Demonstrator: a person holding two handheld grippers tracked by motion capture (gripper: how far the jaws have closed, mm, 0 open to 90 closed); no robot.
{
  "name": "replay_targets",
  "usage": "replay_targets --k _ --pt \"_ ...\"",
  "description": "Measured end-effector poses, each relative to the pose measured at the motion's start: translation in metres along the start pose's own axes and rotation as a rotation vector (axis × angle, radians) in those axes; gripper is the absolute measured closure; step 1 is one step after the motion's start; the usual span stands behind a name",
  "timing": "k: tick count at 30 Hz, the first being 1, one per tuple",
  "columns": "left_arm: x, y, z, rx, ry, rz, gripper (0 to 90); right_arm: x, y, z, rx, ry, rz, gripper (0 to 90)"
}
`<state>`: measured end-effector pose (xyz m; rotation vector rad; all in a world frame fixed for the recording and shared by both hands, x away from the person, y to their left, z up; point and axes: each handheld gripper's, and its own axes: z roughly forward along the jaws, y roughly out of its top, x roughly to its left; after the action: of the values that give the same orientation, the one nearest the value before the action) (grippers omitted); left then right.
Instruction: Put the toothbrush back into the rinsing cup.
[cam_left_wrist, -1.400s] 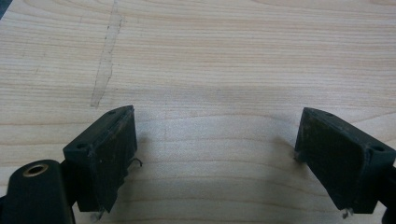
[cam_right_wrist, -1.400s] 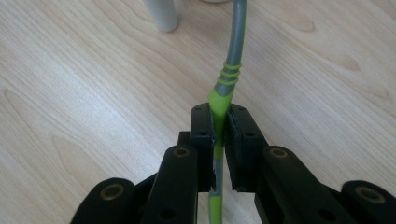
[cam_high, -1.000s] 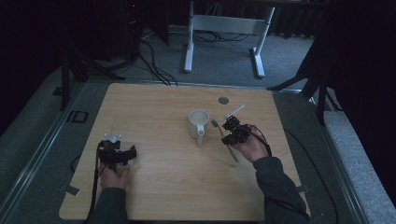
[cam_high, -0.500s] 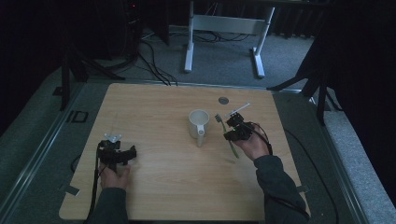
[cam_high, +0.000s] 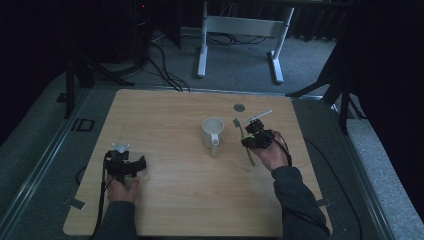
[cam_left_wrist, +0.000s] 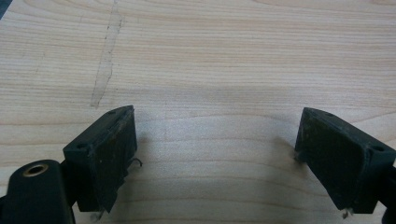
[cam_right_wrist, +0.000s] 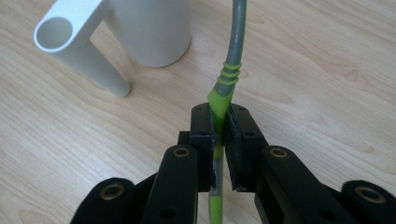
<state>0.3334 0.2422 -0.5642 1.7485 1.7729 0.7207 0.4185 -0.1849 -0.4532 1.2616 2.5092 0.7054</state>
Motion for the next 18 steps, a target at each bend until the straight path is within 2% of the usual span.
replay_targets --k 6,9,18 --pt "0.0 0.0 0.0 0.0 0.0 0.0 13.3 -0.0008 0.0016 -0.0026 -0.034 -0.009 0.02 81.8" --pt "0.0 0.0 0.0 0.0 0.0 -0.001 13.3 0.0011 0.0022 -0.0039 -0.048 -0.033 0.013 81.8" --pt "0.0 0.0 0.0 0.0 0.0 0.0 13.3 0.0016 0.0036 -0.0071 -0.087 -0.031 0.01 81.8"
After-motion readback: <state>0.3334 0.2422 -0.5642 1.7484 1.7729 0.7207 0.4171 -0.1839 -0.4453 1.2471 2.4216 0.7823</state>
